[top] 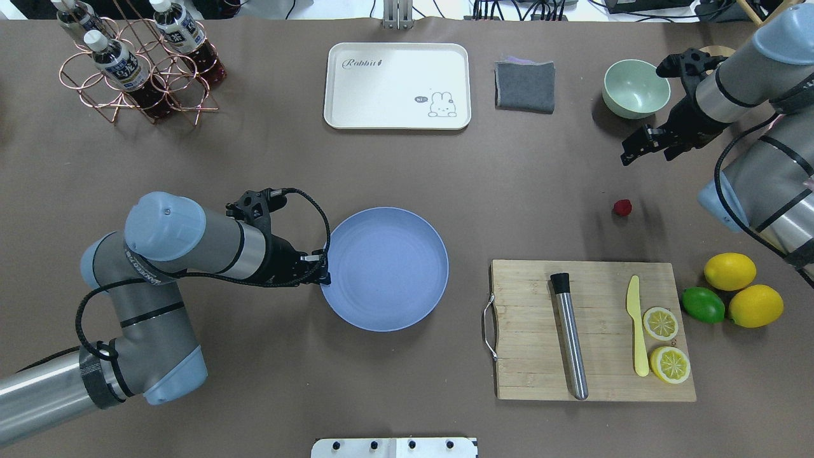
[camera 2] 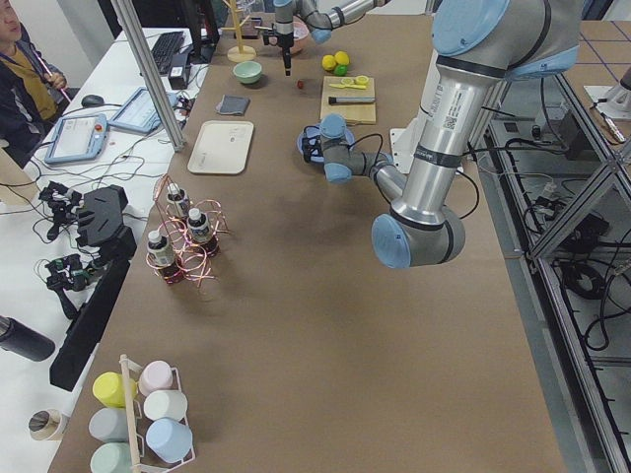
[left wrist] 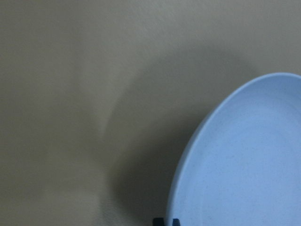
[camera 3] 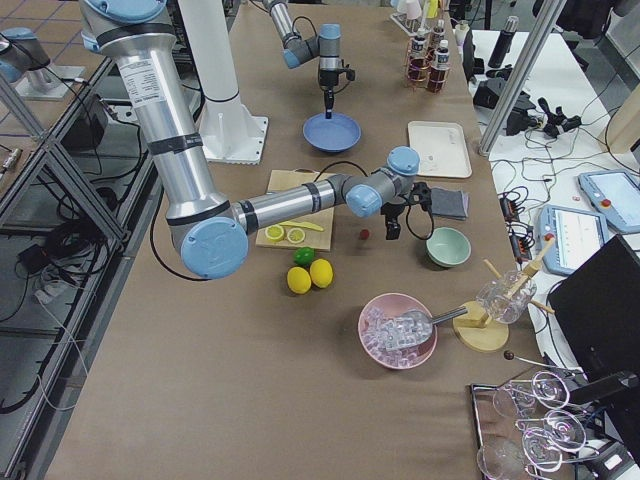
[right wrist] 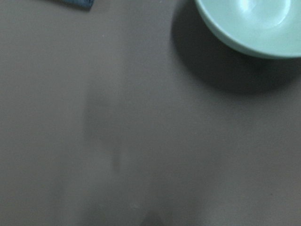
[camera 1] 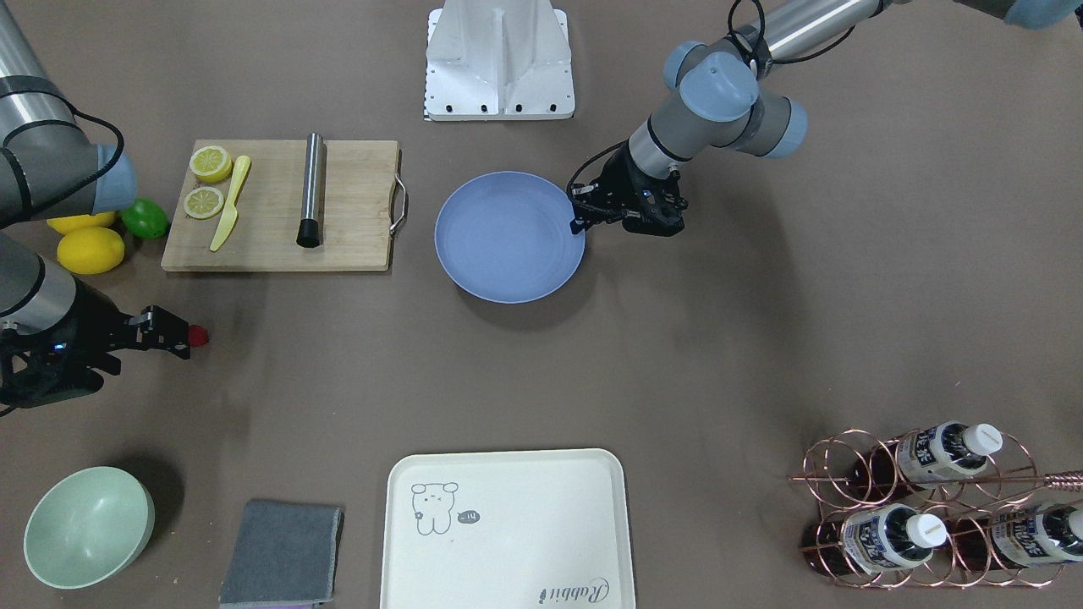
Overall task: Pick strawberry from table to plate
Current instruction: 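Grasp the red strawberry with the right gripper while the left holds the plate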
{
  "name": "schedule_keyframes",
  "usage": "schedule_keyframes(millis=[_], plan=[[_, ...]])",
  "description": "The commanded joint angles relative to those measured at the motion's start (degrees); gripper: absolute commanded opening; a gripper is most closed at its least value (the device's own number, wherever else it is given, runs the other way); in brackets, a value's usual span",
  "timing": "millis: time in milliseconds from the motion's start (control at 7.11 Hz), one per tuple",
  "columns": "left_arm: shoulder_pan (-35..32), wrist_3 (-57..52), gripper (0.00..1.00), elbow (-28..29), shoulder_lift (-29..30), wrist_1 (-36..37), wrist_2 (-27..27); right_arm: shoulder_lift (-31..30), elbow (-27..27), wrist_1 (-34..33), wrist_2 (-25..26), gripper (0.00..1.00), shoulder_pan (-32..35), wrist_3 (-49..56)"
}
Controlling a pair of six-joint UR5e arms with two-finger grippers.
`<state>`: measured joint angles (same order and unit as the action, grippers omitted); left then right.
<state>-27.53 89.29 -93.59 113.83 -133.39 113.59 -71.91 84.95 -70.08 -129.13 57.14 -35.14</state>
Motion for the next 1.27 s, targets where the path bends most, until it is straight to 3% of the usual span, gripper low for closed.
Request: schedule_keyframes(millis=[0,141,281,422,562,1125], plan=[[0.5,0.5,0.0,0.5,1.0,0.3,-0.3,-0.2,-0.8,0.3,2.2,0.95,-3.4,-1.5],[0.5,0.9,0.0,0.3,1.1,0.3,-0.2,-0.3,-0.9,0.3,3.2,0.93,-4.7,-1.6],[0.4,0.9,0.0,0.3,1.1,0.3,-0.2,-0.5,-0.8,0.3,3.0,0.81,-5.0,-1.7],[0.5,0.8,0.72,0.2,1.1,0.3,-0.4,-1.1,-0.5,0.3,2.6,0.27,-5.0,-1.6],[0.4,0.9,0.94,0.1,1.1,0.3,-0.4,-1.5,-0.7,0.4,2.5,0.0,-5.2,-1.5],[-0.1,1.1,0.94,-0.6,1.3,0.8,-0.2,-1.1,0.9,-0.2,-1.2,0.0,-5.2,-1.6]])
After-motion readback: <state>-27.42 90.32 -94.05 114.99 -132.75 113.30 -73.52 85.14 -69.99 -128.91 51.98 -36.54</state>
